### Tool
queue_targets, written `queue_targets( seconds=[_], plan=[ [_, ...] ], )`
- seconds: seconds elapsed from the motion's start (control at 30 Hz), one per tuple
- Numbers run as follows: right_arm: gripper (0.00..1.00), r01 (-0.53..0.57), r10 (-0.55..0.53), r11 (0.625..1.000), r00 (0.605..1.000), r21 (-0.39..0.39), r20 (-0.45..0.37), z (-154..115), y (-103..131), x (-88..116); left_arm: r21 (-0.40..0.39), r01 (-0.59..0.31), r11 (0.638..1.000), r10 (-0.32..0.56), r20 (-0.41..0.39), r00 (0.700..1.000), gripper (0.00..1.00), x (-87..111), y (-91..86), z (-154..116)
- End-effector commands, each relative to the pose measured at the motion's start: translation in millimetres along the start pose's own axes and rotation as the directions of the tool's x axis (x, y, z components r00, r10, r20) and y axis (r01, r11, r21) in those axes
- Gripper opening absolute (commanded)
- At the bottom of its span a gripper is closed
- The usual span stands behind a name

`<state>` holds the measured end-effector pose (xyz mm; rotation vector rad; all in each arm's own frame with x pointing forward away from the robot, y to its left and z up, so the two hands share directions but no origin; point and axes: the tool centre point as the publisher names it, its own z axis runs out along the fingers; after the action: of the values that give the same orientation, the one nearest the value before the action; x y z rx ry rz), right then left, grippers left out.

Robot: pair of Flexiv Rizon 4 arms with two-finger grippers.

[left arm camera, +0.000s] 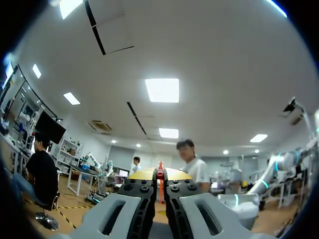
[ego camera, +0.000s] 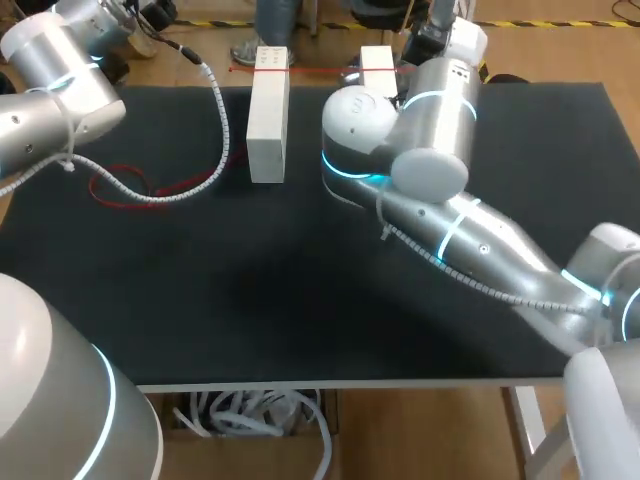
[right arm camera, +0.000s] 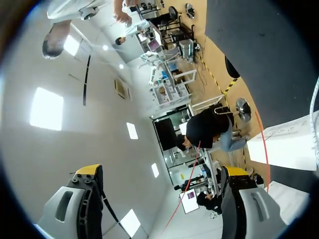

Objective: Grab the tape and strap the tape.

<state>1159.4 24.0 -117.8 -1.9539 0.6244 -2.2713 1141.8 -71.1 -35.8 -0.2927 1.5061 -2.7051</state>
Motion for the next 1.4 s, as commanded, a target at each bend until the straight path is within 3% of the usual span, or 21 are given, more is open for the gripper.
queue_targets(
  seconds=[0.03,0.23,0.37,0.63,0.97,1.4],
  plan=[
    [1.00,0.002,0.003,0.978,1.000,-0.206,0.025,0.0,-4.6,5.4,0.000,-0.002,1.000,0.002,0.005,1.000,0.00,1.5,0.0,0.3],
    [1.00,0.073,-0.069,0.995,0.996,-0.070,0.052,-2.0,-7.4,4.7,0.000,-0.002,1.000,0.002,0.005,1.000,0.00,1.5,0.0,0.3],
    [1.00,0.138,-0.136,0.990,0.988,-0.019,0.069,-3.2,-4.8,1.2,0.000,-0.002,1.000,0.002,0.005,1.000,0.00,1.5,0.0,0.3],
    [1.00,0.146,-0.149,0.988,0.987,0.052,0.061,-2.8,-3.1,-1.1,0.000,-0.002,1.000,0.002,0.005,1.000,0.00,1.5,0.0,0.3],
    [1.00,0.129,-0.131,0.989,0.991,0.069,0.022,7.1,5.9,0.3,0.000,-0.002,1.000,0.002,0.005,1.000,0.00,1.5,0.0,0.3],
    [1.00,0.157,-0.157,0.984,0.988,0.084,-0.007,8.6,-0.5,-1.1,0.000,-0.002,1.000,0.002,0.005,1.000,0.00,1.5,0.0,0.3]
  ],
)
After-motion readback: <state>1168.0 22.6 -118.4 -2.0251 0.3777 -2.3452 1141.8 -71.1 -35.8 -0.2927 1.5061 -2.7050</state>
